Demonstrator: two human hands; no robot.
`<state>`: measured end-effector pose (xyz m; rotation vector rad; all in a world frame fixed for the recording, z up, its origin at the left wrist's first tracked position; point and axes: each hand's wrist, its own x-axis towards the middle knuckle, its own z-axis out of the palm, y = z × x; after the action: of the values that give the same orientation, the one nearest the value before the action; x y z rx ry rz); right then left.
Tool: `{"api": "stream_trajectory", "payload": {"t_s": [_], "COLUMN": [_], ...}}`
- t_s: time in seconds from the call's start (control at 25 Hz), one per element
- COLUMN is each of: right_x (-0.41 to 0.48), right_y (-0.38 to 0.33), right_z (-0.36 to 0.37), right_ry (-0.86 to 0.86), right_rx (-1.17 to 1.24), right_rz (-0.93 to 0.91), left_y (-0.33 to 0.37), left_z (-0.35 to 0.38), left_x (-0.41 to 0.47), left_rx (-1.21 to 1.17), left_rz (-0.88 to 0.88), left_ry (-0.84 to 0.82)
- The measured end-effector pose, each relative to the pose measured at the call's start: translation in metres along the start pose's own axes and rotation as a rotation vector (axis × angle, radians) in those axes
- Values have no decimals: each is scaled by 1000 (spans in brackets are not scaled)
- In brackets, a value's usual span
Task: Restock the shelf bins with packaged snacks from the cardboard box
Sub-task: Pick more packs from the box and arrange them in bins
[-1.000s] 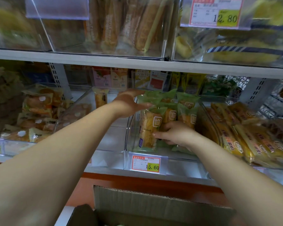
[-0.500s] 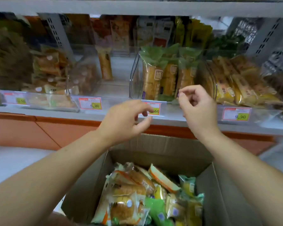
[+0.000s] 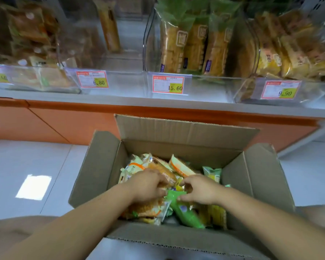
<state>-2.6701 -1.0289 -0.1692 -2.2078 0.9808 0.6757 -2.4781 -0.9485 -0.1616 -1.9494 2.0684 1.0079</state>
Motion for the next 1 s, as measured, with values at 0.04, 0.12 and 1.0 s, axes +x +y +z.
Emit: {"api": "stream_trajectory", "payload": {"t_s": [0.04,0.12,1.0], "right_x": [3,8,28], "right_y": [-7,-13,16], "right_z": [11,24,-1], "right_ry": [-37,-3,-97], "right_rx": [-107,-217,345], "right_rz": [2,14,308], "left_y": [-1,-2,-18], "left_z": [1,-1,-27], "left_x": [0,1,-14], "left_rx": [-4,-52,-1191], "left_rz": [-8,-18,-109], "left_ry": [1,10,181]}}
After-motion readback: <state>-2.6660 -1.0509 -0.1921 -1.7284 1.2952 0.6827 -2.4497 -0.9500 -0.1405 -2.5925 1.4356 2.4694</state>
